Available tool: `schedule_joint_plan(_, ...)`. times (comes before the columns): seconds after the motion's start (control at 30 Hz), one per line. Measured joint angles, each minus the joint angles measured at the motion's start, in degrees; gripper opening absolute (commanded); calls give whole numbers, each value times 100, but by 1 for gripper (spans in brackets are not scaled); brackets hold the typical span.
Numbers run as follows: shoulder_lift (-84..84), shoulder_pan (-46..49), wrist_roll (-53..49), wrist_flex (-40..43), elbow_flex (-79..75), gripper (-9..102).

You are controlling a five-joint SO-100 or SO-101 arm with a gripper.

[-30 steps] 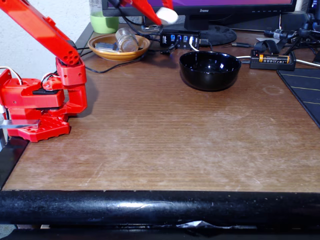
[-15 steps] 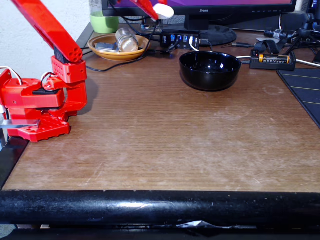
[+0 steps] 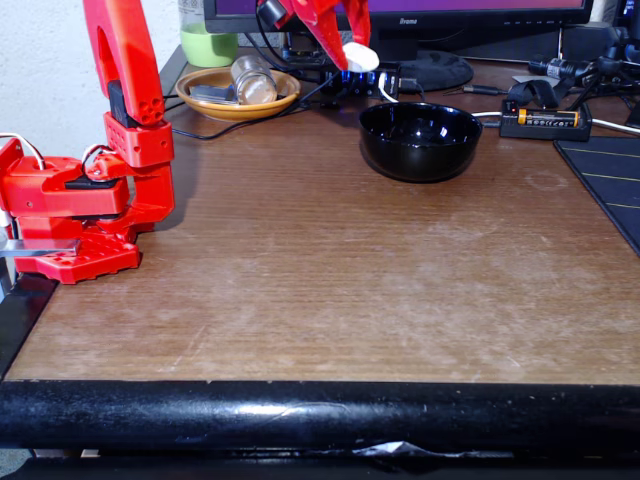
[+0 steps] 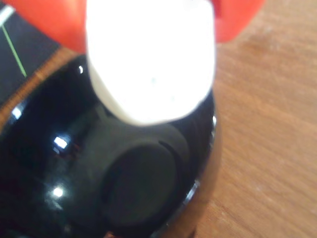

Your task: Ramasse la gomme et mets-la dans le bol.

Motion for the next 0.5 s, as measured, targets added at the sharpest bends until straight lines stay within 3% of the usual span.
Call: schedule_joint_plan(0.5, -1494, -290, 633, 360, -1925, -1)
